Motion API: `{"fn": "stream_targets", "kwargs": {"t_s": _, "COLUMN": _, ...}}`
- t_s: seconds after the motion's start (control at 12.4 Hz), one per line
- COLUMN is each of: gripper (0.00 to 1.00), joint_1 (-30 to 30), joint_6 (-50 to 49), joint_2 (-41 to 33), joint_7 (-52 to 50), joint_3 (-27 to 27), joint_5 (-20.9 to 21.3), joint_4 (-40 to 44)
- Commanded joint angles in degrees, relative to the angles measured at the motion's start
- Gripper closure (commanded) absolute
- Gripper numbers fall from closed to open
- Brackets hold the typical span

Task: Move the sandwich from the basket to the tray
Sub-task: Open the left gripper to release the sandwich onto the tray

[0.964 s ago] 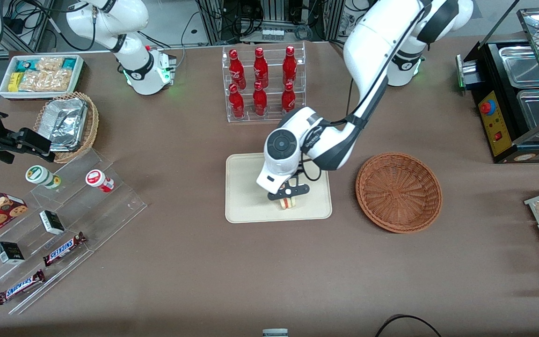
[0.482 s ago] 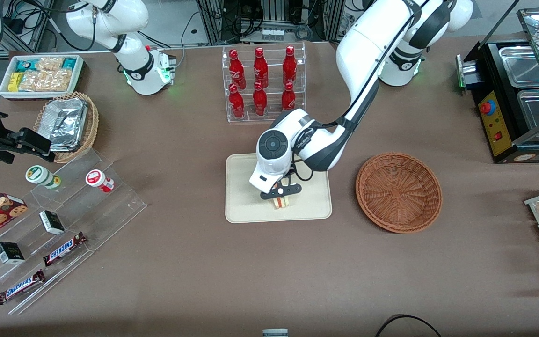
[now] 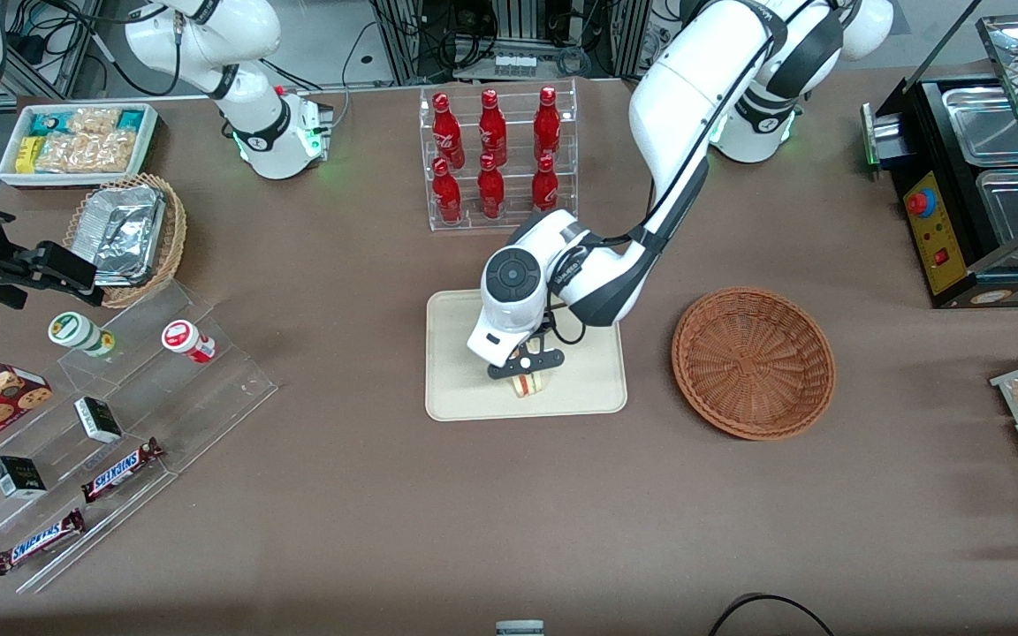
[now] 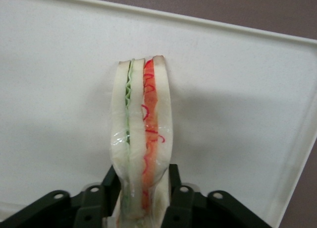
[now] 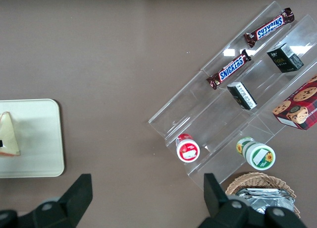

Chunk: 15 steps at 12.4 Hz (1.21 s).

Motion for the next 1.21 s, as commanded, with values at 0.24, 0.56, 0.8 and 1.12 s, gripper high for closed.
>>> {"fn": "stream_targets", "kwargs": {"t_s": 0.24, "gripper": 0.00, "joint_1": -0.1, "joint_6": -7.7, "joint_2": -6.3, "joint_7": -0.8, "joint_3": 0.7, "joint_5": -0.4, "joint_4": 1.0}}
{"fn": "stream_targets", "kwargs": {"t_s": 0.56, "gripper": 0.00, "joint_1": 1.5, "joint_6": -15.6, "joint_2": -13.0, "joint_7": 5.8, "joint_3": 1.3, "joint_5": -0.2, "joint_4": 0.6}}
{"fn": "stream_targets", "kwargs": {"t_s": 0.8, "gripper": 0.00, "joint_1": 5.2, "joint_6": -21.1, "joint_2": -14.9, "joint_7": 8.8, "joint_3": 1.2, "joint_5": -0.2, "joint_4": 0.4}}
{"fn": "stream_targets", "kwargs": {"t_s": 1.12, "gripper": 0.00, "joint_1": 10.1, "joint_6": -28.2, "joint_2": -17.9, "joint_7": 16.3, "joint_3": 2.1, "joint_5": 3.3, "joint_4": -0.7}}
